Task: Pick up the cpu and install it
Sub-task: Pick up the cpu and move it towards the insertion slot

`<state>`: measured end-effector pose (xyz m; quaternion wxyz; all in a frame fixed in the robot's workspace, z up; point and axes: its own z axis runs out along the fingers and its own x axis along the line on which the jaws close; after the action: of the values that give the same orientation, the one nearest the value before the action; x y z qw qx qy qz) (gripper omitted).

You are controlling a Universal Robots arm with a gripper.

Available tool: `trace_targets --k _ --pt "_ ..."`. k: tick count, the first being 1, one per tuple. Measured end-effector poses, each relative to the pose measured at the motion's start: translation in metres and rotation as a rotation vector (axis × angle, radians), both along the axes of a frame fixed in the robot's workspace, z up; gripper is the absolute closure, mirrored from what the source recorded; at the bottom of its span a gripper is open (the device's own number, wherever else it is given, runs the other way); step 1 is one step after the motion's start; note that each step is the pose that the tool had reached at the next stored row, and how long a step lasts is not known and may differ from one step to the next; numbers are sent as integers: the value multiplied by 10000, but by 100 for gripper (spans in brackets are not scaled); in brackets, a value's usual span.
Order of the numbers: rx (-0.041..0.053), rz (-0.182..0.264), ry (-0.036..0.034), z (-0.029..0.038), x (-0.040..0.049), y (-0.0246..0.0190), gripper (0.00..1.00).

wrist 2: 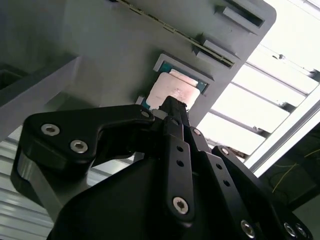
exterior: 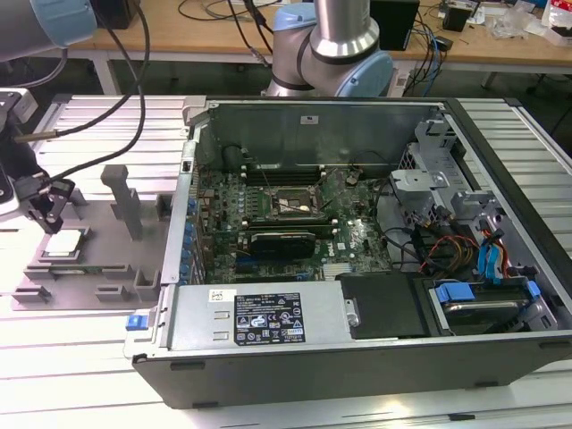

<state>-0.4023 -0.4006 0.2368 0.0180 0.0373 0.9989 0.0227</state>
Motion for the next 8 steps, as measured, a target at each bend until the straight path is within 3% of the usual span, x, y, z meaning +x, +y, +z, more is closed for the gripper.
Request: trace_targets --k 8 --pt "0 -1 1 -49 -15 0 89"
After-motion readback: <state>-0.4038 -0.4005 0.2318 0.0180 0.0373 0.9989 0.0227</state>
